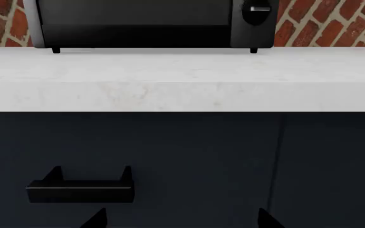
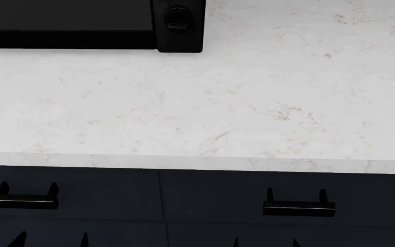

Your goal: Decrease the toaster oven temperature.

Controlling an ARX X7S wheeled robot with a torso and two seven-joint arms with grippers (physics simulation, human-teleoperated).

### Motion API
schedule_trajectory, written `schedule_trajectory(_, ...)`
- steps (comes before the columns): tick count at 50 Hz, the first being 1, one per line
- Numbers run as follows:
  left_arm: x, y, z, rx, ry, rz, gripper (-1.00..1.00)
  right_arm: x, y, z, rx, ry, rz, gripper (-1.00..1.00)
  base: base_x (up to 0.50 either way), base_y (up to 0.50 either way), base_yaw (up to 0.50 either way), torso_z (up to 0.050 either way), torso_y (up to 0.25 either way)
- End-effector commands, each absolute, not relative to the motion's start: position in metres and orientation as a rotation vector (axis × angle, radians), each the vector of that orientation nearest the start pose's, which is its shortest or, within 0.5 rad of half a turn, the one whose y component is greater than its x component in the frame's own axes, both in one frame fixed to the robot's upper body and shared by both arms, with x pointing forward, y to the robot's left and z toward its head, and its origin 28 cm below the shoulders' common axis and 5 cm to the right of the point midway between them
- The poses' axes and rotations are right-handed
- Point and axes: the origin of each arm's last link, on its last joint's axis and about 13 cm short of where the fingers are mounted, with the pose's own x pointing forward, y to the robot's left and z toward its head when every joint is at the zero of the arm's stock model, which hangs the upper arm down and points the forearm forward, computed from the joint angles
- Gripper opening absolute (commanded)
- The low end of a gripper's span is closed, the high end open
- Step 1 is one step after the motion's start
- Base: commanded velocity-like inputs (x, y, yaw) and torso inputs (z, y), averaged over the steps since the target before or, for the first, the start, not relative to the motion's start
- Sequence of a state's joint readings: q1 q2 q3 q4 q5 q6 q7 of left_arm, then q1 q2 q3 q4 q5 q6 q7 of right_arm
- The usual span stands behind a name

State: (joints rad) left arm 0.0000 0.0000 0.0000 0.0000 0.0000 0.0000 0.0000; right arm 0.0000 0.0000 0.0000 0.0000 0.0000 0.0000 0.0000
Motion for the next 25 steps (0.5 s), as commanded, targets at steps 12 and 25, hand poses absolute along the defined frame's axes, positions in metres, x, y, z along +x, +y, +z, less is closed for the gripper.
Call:
schedule_trajectory(12,0.208,0.205,0.013,-0.003,-0.001,-0.008,1.0,0.21,-0.094,0.014,0.0,-0.001,0.013,1.0,0.0,0.0,0.0,0.0,0.0)
schedule_trajectory(25,0.207,0.205,0.026,0.0,-0.029,0.007,1.0,0.207,-0.093,0.022,-0.002,-0.023,0.019,1.0,0.0,0.0,0.0,0.0,0.0)
